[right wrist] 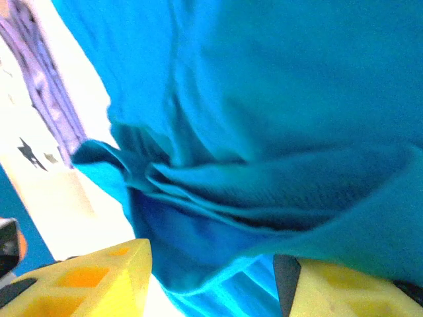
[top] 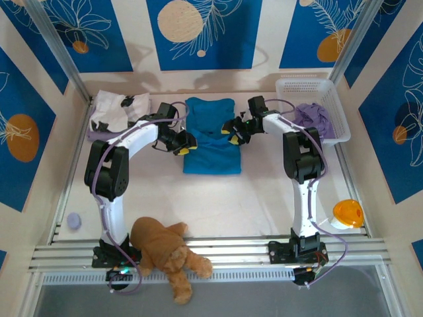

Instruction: Fold and stack the t-shirts

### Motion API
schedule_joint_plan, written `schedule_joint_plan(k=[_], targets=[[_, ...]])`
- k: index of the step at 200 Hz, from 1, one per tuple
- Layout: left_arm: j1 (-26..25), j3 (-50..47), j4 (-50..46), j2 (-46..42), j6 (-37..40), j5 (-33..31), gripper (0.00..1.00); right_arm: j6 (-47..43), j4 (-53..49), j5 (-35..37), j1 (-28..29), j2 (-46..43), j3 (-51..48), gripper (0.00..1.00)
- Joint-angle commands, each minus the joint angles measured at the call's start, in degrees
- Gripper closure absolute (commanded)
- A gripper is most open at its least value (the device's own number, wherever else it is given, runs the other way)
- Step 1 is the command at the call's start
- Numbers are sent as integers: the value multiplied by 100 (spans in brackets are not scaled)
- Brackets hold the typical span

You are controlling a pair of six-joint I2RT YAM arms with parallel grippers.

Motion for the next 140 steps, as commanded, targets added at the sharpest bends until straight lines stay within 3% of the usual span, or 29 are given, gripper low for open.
schedule_joint_plan(k=[1, 63, 140], targets=[[-9, -106, -151, -78, 111, -21, 57, 371, 248, -233, -108, 209, 340, 47], [-18, -128, 32, -22, 64, -1, 55, -35, -434, 158, -149, -49, 544, 47], [-460, 552, 1064, 756, -907, 697, 55, -52, -205, 325, -86, -1714, -1491, 47]])
